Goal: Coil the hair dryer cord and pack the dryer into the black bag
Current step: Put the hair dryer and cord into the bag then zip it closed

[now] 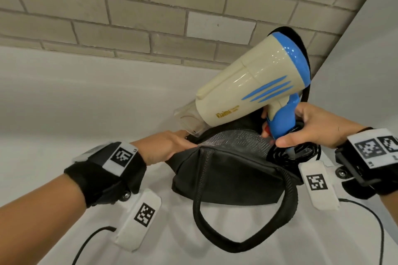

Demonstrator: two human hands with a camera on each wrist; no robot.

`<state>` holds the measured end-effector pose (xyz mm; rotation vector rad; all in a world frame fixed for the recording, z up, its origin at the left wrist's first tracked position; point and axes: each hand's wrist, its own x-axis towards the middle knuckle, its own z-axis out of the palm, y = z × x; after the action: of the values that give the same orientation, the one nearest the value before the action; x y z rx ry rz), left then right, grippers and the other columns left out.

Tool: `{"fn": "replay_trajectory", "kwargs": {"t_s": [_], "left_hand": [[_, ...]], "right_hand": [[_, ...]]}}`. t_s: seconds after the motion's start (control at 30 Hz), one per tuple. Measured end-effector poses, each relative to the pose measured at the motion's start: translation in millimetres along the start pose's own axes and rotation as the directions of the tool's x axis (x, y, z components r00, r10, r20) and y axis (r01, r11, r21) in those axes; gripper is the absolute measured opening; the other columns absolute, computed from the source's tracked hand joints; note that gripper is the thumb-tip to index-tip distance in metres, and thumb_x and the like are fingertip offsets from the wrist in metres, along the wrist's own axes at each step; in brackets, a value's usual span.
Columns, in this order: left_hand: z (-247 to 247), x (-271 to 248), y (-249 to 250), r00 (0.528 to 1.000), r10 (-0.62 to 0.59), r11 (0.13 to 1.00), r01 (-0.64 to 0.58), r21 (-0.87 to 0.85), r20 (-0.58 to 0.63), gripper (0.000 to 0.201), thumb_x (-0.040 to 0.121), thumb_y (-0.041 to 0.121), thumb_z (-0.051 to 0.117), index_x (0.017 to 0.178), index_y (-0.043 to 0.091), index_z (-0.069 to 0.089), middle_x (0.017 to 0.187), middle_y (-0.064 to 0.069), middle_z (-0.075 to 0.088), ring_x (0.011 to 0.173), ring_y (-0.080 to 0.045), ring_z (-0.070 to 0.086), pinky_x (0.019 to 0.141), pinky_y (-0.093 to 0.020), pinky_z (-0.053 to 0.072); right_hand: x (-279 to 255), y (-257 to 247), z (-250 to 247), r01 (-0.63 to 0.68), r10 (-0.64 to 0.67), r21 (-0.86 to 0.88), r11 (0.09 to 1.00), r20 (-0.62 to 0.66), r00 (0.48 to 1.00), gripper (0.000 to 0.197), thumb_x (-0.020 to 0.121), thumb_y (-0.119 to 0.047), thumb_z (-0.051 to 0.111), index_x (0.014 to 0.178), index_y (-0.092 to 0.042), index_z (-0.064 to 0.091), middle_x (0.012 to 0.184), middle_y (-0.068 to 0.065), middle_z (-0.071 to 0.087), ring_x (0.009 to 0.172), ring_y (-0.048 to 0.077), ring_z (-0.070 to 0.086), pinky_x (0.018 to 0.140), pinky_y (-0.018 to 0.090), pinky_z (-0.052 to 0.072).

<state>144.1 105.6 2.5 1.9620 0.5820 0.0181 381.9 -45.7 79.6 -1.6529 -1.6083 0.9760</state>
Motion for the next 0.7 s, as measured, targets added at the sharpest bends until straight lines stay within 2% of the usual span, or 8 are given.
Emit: {"fn": "replay_trajectory", "kwargs": {"t_s": [0.1,0.2,0.27,0.33,0.43,0.5,0.6,0.7], "left_hand": [[-0.1,-0.9,-0.3,1.000,0.020,0.998,-0.020,0.060,0.005,0.031,0.081,0.027,0.061,0.105,0.047,0.060,0.125,0.010,0.057,0.116,-0.008,0.050,0.105,-0.026,0.034],[-2.8,4.2,-4.0,0.990,0.054,0.976,-0.025,0.217,-0.129,0.022,0.085,0.019,0.058,0.102,0.030,0.066,0.109,0.002,0.068,0.100,-0.013,0.061,0.090,-0.027,0.049],[-5.8,3.6,-5.7,0.974,0.027,0.987,0.009,0.158,-0.224,0.022,0.082,0.016,0.060,0.091,0.035,0.065,0.085,0.004,0.068,0.075,-0.006,0.065,0.069,-0.019,0.052],[-9.7,1.2,-8.3,0.966,0.011,1.000,-0.004,0.029,-0.259,0.046,0.079,0.011,0.063,0.108,0.046,0.055,0.081,0.009,0.066,0.059,0.002,0.061,0.058,-0.011,0.048],[-14.7,-1.8,-11.6,0.959,-0.005,1.000,-0.001,-0.021,-0.283,0.069,0.077,0.009,0.065,0.128,0.046,0.038,0.103,-0.008,0.068,0.084,-0.013,0.063,0.066,-0.016,0.047],[-14.3,-2.9,-9.4,0.961,0.018,1.000,-0.022,-0.012,-0.277,0.073,0.074,0.008,0.068,0.132,0.039,0.035,0.122,-0.001,0.056,0.108,-0.014,0.054,0.083,-0.021,0.043],[-10.0,0.7,-4.6,0.972,0.111,0.993,-0.100,0.064,-0.207,0.076,0.070,0.012,0.073,0.132,0.035,0.036,0.131,0.007,0.048,0.122,-0.009,0.045,0.102,-0.024,0.035],[-12.1,-0.6,-3.5,0.969,0.167,0.985,-0.157,0.068,-0.182,0.059,0.075,0.006,0.068,0.119,0.036,0.042,0.112,0.021,0.054,0.110,0.001,0.049,0.088,-0.002,0.035]], "right_hand": [[-2.7,4.1,3.2,-0.001,0.001,0.005,1.000,-0.020,1.000,0.035,0.044,-0.027,0.075,0.075,-0.041,0.068,0.080,-0.009,0.074,0.076,0.002,0.067,0.069,0.012,0.050],[-2.6,0.9,6.0,-0.015,0.014,-0.055,0.998,-0.007,1.000,0.034,0.046,-0.027,0.076,0.076,-0.038,0.066,0.083,-0.011,0.073,0.079,0.001,0.066,0.073,0.011,0.050],[-2.9,-3.0,4.1,-0.037,0.033,-0.091,0.995,-0.036,0.999,0.034,0.048,-0.021,0.080,0.078,-0.025,0.064,0.080,-0.012,0.072,0.077,-0.002,0.065,0.071,0.009,0.049],[-4.2,-4.3,0.2,-0.067,0.057,-0.138,0.988,-0.078,0.995,0.034,0.055,-0.004,0.080,0.080,-0.019,0.061,0.074,-0.007,0.071,0.072,-0.004,0.063,0.067,0.007,0.048],[-5.7,-4.9,-4.0,-0.146,0.124,-0.308,0.940,-0.089,0.988,0.039,0.063,0.002,0.077,0.084,-0.027,0.060,0.076,-0.012,0.068,0.071,-0.006,0.059,0.066,0.004,0.045],[-1.1,-8.2,-1.0,-0.193,0.188,-0.434,0.880,-0.054,0.981,0.037,0.064,-0.007,0.076,0.086,-0.031,0.060,0.075,-0.018,0.067,0.072,-0.005,0.059,0.067,0.007,0.044],[19.1,-15.4,12.0,-0.161,0.255,-0.600,0.784,0.076,0.964,0.035,0.064,-0.014,0.074,0.089,-0.031,0.058,0.084,-0.007,0.065,0.077,0.006,0.059,0.073,0.022,0.045],[42.2,-21.5,24.3,-0.095,0.290,-0.651,0.753,0.200,0.936,0.032,0.062,-0.016,0.075,0.087,-0.029,0.059,0.089,0.004,0.066,0.081,0.019,0.063,0.073,0.031,0.051]]}}
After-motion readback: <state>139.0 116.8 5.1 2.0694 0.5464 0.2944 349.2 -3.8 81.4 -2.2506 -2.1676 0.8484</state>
